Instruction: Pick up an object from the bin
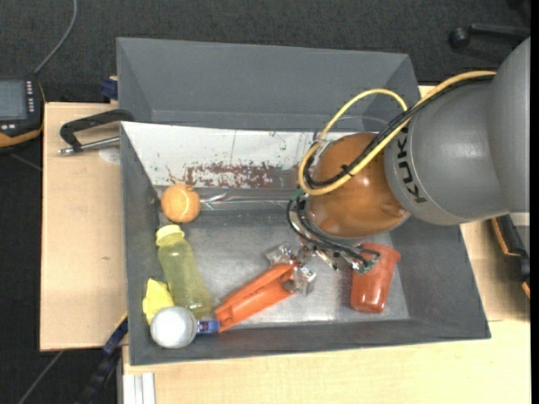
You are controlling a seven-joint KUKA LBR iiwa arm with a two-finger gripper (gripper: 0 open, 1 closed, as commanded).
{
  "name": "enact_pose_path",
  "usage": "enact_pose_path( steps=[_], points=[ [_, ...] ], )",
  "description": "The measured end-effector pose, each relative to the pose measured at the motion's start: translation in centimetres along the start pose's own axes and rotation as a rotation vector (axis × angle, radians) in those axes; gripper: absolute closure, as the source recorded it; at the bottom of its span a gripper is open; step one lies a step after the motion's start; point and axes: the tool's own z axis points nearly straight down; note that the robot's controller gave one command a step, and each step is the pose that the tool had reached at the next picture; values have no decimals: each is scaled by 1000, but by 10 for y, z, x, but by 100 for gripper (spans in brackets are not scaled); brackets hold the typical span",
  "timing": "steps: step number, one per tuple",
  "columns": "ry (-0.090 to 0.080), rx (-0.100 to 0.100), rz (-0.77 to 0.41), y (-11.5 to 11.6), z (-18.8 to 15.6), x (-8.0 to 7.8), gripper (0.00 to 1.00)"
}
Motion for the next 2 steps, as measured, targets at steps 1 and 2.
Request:
enact_pose_path(
  steps=[1,2],
  points=[
    [-3,0,-19,-3,0,1,100],
    [-5,0,-53,-10,0,3,100]
  ],
)
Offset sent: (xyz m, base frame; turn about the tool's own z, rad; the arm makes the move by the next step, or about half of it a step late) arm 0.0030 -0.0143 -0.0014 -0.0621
